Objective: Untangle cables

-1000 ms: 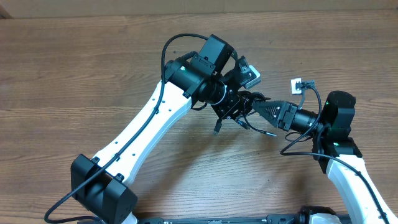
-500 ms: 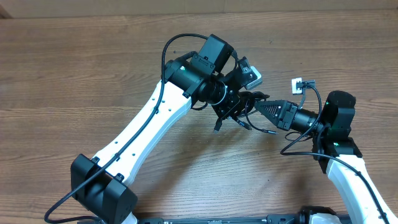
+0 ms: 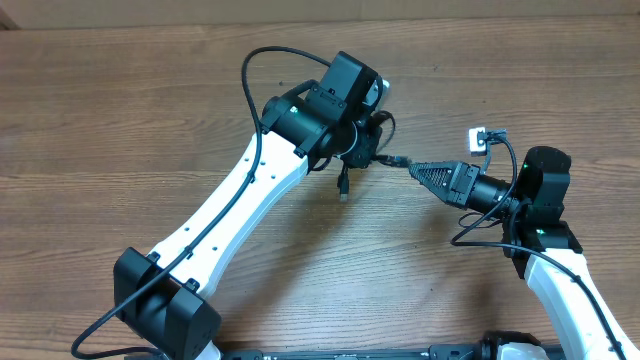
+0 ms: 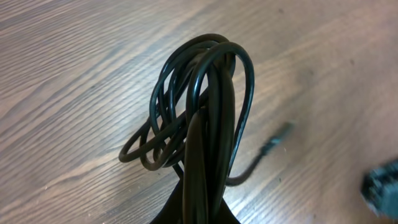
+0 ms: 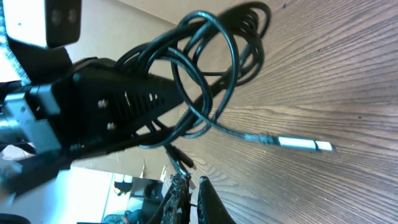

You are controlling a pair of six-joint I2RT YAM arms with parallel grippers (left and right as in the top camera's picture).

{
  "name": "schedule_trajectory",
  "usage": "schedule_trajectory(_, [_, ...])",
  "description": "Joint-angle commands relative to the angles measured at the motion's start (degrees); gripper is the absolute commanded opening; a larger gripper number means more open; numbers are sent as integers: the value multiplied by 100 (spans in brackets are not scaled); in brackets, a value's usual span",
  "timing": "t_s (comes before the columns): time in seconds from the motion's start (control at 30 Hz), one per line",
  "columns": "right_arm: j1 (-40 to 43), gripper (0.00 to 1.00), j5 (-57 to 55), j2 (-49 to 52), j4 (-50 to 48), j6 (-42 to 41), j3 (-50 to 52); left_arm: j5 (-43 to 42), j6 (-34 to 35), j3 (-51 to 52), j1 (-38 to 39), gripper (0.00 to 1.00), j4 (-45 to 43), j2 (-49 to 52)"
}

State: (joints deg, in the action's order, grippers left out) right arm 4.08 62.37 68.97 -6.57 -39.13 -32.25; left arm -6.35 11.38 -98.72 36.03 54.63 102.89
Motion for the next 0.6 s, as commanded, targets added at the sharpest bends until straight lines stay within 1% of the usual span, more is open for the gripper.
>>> schedule_trajectory(0.0, [-22, 4, 22, -15, -9, -155, -81, 330, 682, -76, 0, 4, -46, -13])
schedule_trajectory(0.07, [-22, 4, 22, -17, -11, -149, -81, 212, 568, -76, 4, 4, 24, -13])
schedule_trajectory(0.1, [-22, 4, 20, -15, -13, -131, -81, 52, 337, -76, 7, 4, 48, -13])
schedule_trajectory(0.13, [-22, 10, 17, -15, -17, -107, -81, -127, 61, -76, 7, 4, 81, -13])
schedule_trajectory(0.17, [-22, 25, -7, -15, -17, -90, -81, -339, -243, -76, 4, 4, 107, -13])
schedule_trajectory(0.23, [-22, 58, -125, -15, -15, -92, -81, -730, -748, -76, 7, 4, 173, -13])
schedule_trajectory(0.27, [-22, 68, -236, -15, -13, -92, -81, -898, -935, -76, 4, 4, 210, -13])
schedule_trajectory(0.33, [-22, 79, -433, -15, -13, -92, -81, -1224, -1259, -76, 4, 4, 289, -13])
schedule_trajectory(0.4, [-22, 85, -588, -15, -13, -92, -81, -1613, -1620, -76, 7, 4, 365, -13])
schedule_trajectory(0.43, [-22, 86, -632, -15, -13, -92, -81, -1823, -1799, -76, 4, 4, 398, -13])
schedule_trajectory(0.5, [-22, 86, -686, -15, -15, -90, -81, -2124, -2009, -76, 4, 4, 428, -13])
schedule_trajectory(0.57, [-22, 83, -684, -15, -13, -90, -81, -2232, -2039, -76, 4, 4, 407, -13])
